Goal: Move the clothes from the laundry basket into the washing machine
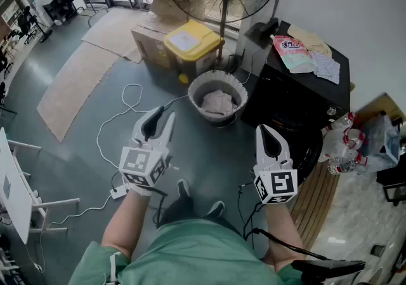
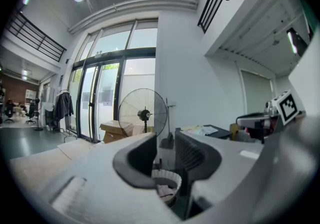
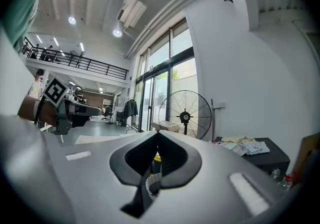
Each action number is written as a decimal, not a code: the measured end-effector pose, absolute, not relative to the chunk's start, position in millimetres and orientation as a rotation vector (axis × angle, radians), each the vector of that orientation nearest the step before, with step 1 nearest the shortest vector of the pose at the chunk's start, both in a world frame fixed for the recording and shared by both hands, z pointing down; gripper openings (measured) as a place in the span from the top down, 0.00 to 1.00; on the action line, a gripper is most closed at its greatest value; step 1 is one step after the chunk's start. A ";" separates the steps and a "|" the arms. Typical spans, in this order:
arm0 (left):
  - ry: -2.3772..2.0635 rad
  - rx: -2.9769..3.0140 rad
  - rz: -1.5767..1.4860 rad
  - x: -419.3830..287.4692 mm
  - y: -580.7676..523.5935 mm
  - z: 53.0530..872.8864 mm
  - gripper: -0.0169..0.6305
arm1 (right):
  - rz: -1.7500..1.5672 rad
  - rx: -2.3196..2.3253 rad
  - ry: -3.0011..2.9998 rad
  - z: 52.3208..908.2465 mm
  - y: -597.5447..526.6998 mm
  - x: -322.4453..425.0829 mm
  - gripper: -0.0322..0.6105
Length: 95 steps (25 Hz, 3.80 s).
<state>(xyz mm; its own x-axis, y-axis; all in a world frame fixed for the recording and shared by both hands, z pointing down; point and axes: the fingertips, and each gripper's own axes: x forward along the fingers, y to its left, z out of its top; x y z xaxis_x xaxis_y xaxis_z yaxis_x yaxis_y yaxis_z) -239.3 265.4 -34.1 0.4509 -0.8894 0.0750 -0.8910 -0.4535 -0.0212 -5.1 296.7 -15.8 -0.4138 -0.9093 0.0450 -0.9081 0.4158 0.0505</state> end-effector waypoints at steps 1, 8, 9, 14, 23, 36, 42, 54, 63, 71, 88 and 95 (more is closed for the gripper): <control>-1.630 2.662 0.122 -236.8 270.5 -35.3 0.80 | -0.022 1.671 -2.586 -15.6 301.0 -2.3 0.95; -1.632 2.672 0.132 -230.9 289.6 -44.0 0.80 | 0.017 1.730 -2.575 -17.4 319.3 14.3 0.95; -1.638 2.670 0.130 -231.2 289.6 -44.9 0.80 | 0.023 1.731 -2.582 -17.0 319.3 15.2 0.95; -1.664 2.668 0.121 -227.7 290.8 -47.3 0.80 | 0.009 1.727 -2.619 -19.3 317.7 17.1 0.95; -1.769 2.632 0.121 -226.5 291.3 -56.4 0.69 | -0.028 1.765 -2.604 -29.6 307.5 41.4 0.63; -1.754 2.599 0.149 -249.6 256.3 -37.3 0.68 | 0.033 1.807 -2.534 -10.4 274.6 55.2 0.64; -1.695 2.612 0.126 -270.9 186.3 -23.6 0.68 | 0.056 1.833 -2.463 0.6 223.1 40.7 0.64; -1.532 2.670 0.145 -317.1 40.3 -1.2 0.68 | 0.116 1.879 -2.339 19.6 97.9 -17.8 0.64; -1.430 2.697 0.193 -309.5 -13.9 21.1 0.68 | 0.154 1.895 -2.291 39.2 57.2 -29.0 0.64; -1.432 2.662 0.303 -277.6 -62.3 57.2 0.68 | 0.287 1.901 -2.301 95.5 21.5 -1.8 0.64; -1.523 2.534 0.424 -224.2 -173.0 116.7 0.68 | 0.422 1.663 -2.329 219.6 -106.0 38.9 0.64; -1.513 2.490 0.464 -247.9 -195.7 163.3 0.68 | 0.424 1.545 -2.282 291.5 -151.3 16.6 0.64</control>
<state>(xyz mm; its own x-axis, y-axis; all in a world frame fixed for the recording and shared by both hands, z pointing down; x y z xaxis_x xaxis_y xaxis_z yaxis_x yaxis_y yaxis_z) -247.9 -195.7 163.3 0.4296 -0.8279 0.3605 -0.8878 -0.4603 0.0008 16.6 -151.3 291.5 -0.3432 -0.8264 0.4465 -0.9316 0.3601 -0.0496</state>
